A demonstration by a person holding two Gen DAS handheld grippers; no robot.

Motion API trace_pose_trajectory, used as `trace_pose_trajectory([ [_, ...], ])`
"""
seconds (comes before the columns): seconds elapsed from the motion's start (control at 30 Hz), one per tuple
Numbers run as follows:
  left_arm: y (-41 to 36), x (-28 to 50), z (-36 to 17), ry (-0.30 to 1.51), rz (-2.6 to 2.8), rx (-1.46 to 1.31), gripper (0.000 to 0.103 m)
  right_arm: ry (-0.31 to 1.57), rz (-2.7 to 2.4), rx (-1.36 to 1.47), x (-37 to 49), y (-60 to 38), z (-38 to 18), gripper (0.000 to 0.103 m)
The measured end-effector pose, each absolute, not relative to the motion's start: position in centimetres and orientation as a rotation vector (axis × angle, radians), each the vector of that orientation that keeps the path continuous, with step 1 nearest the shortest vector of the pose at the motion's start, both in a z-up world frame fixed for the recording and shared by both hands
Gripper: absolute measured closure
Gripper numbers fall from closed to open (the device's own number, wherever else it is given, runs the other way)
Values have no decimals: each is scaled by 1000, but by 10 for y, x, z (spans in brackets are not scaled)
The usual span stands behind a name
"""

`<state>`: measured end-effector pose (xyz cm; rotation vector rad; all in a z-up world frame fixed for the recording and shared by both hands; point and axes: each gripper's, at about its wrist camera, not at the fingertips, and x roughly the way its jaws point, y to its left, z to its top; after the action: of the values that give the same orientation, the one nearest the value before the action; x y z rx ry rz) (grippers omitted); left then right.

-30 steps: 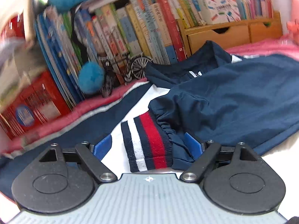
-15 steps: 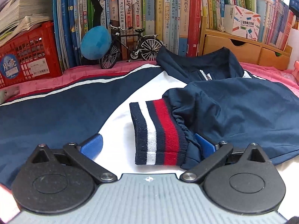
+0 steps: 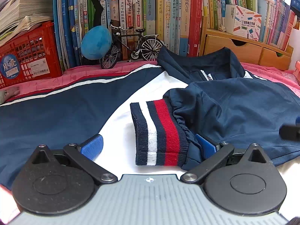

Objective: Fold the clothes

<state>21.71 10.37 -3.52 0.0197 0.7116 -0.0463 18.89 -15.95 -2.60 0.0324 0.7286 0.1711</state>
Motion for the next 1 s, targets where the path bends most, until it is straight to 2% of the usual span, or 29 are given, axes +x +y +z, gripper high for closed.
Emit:
trace_pose_trajectory([
  [0.2,103,217,-35,712,-47,17,0,711,-55,-73,178,-236,-50,24],
  [0.27,103,217,-35,712,-47,16,0,724,-141,-36,176,-268,-52,18],
  [0.33,103,217,-35,712,-48,16,0,738,-218,-20,174,-292,-51,18],
  [0.4,104,217,-35,712,-48,16,0,754,-287,-21,171,-310,-48,20],
  [0.43,104,217,-35,712,-48,15,0,762,-322,-21,170,-318,-47,24],
  [0.53,104,217,-35,712,-48,15,0,737,-291,43,164,-327,-36,24],
  [0.73,104,217,-34,712,-48,14,0,702,-55,128,186,-263,-18,16],
  [1.0,104,217,-35,711,-48,12,0,735,177,133,234,-164,-26,16],
])
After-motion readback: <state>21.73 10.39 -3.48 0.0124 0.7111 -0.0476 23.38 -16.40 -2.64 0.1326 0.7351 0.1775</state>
